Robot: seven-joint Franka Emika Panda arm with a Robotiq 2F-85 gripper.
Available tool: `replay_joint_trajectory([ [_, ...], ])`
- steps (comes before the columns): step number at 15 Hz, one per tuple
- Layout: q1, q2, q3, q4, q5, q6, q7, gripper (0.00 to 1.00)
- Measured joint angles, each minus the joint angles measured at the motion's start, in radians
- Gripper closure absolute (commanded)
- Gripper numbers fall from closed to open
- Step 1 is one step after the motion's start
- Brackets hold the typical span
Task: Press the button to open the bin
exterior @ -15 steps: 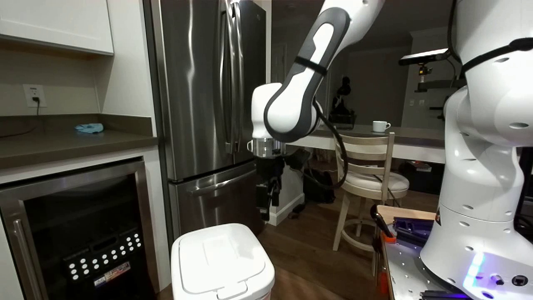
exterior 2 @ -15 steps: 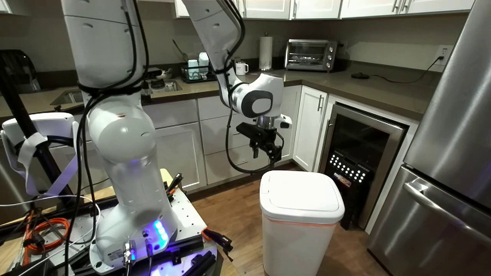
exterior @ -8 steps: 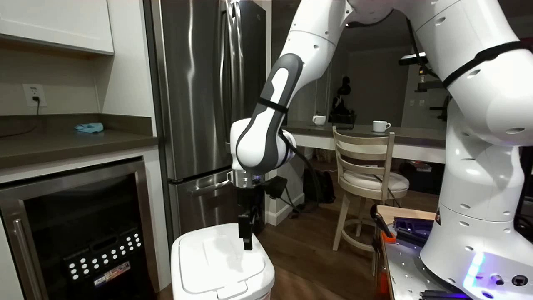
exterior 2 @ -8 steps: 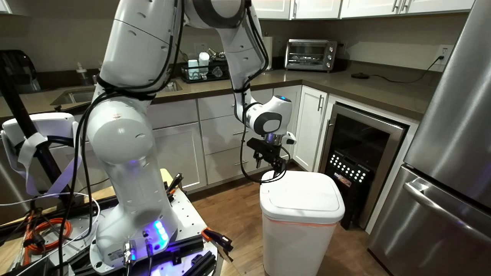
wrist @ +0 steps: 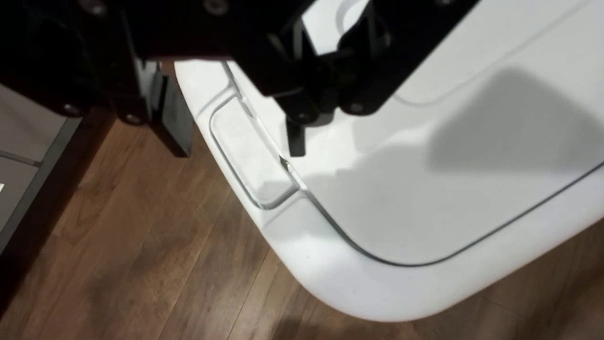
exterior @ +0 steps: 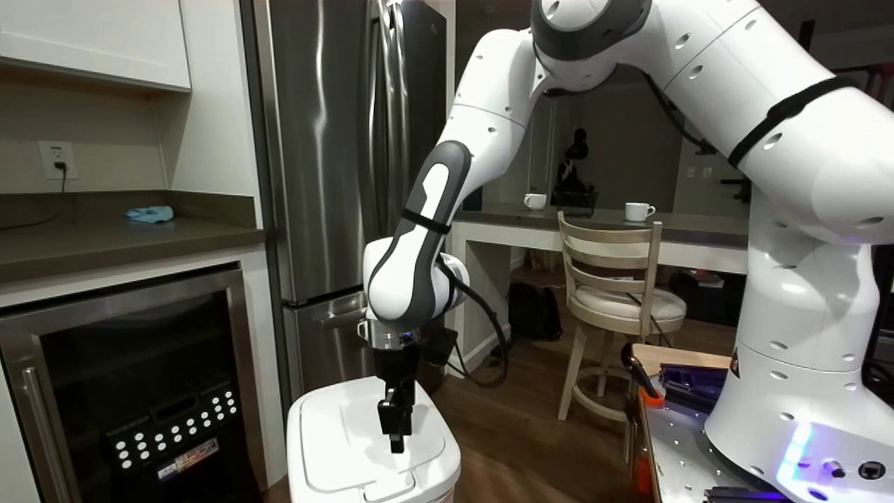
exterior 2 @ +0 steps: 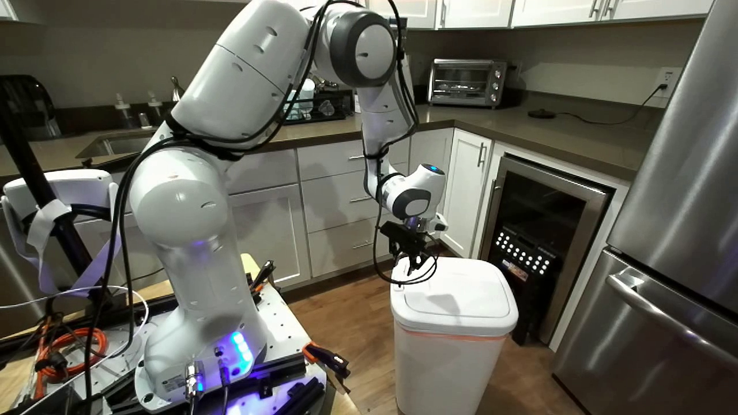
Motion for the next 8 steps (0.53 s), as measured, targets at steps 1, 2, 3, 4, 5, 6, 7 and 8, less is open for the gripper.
replay_joint_trajectory([
  [1, 0.0, 0.019, 0.003, 0.018, -0.004, 0.0, 0.0, 0.82],
  [2, 0.0, 0.036, 0.007, 0.035, -0.012, 0.0, 0.0, 0.88],
  [3, 0.0, 0.051, 0.009, 0.049, -0.02, 0.0, 0.0, 0.95],
  [4, 0.001, 0.066, 0.012, 0.063, -0.03, 0.0, 0.0, 0.97],
  [5, 0.002, 0.079, 0.015, 0.075, -0.037, 0.0, 0.0, 0.98],
  [6, 0.002, 0.094, 0.019, 0.088, -0.043, 0.0, 0.0, 1.0],
  [7, 0.003, 0.11, 0.022, 0.102, -0.049, 0.0, 0.0, 1.0],
  [8, 0.003, 0.127, 0.025, 0.115, -0.054, -0.001, 0.0, 1.0],
])
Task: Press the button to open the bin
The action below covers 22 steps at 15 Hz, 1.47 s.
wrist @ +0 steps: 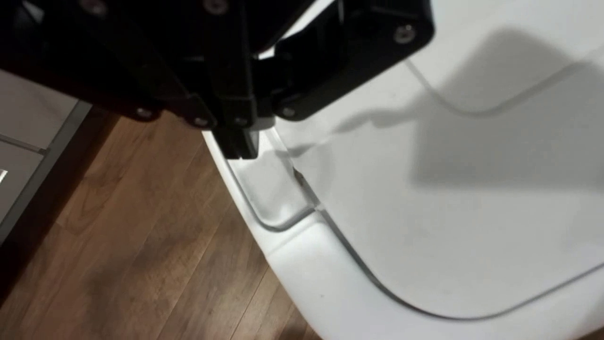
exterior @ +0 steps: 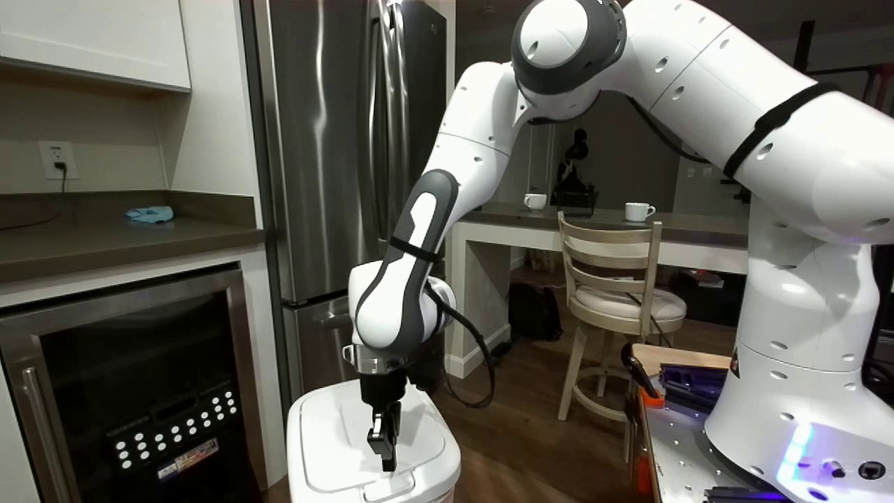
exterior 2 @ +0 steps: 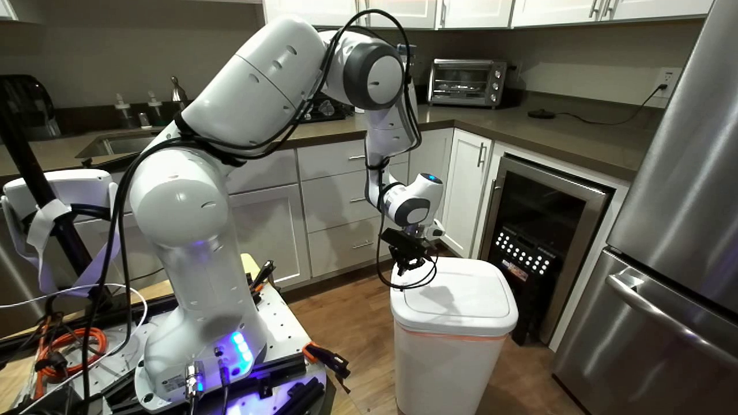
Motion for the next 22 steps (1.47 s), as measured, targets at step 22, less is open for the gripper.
replay_joint_trajectory([
  [22, 0.495, -0.083, -0.211, -0.134, -0.286, 0.155, 0.213, 0.99],
])
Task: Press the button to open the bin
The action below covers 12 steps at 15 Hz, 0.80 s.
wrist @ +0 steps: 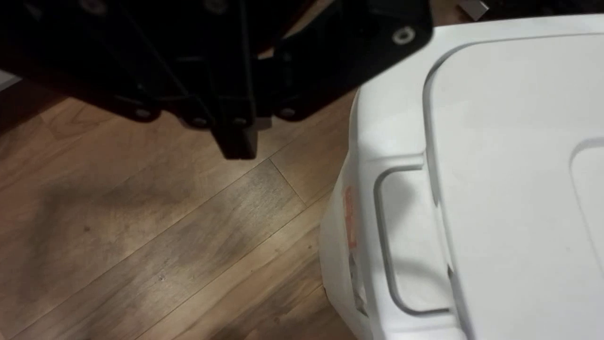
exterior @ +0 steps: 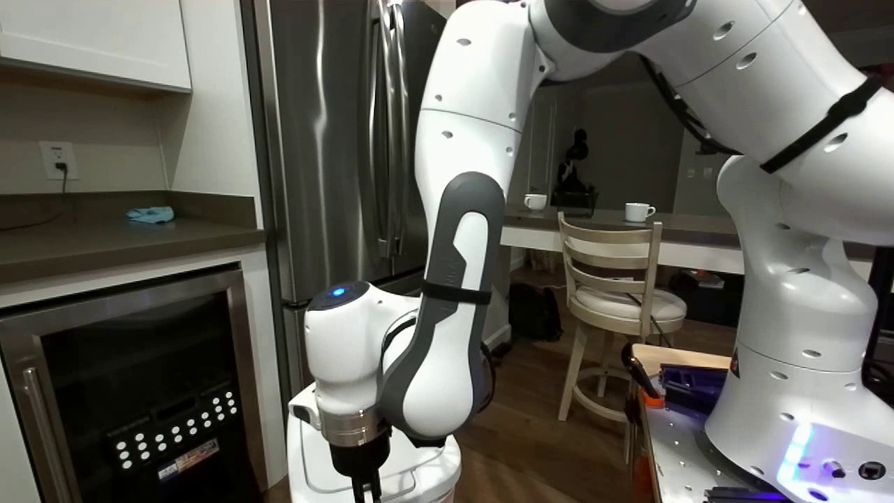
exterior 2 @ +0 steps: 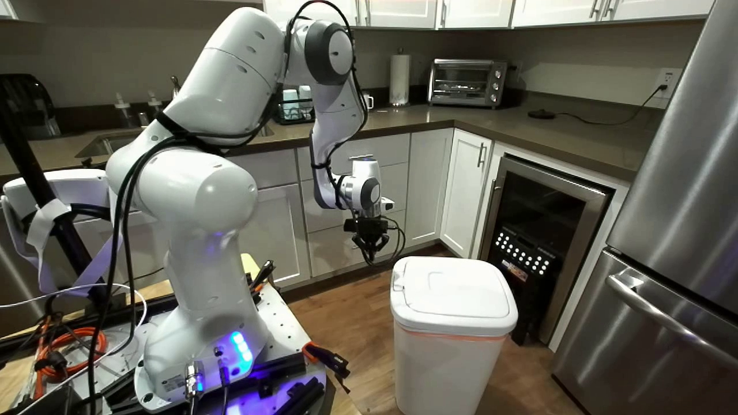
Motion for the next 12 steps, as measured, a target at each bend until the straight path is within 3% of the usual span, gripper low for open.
replay_joint_trajectory([
  [5, 0.098, -0.031, -0.114, -0.023, -0.057, -0.016, 0.102, 0.99],
  [8, 0.088, 0.0, -0.145, -0.019, -0.063, -0.027, 0.114, 0.99],
  [12, 0.016, 0.117, -0.146, 0.04, -0.064, -0.022, 0.11, 0.99],
])
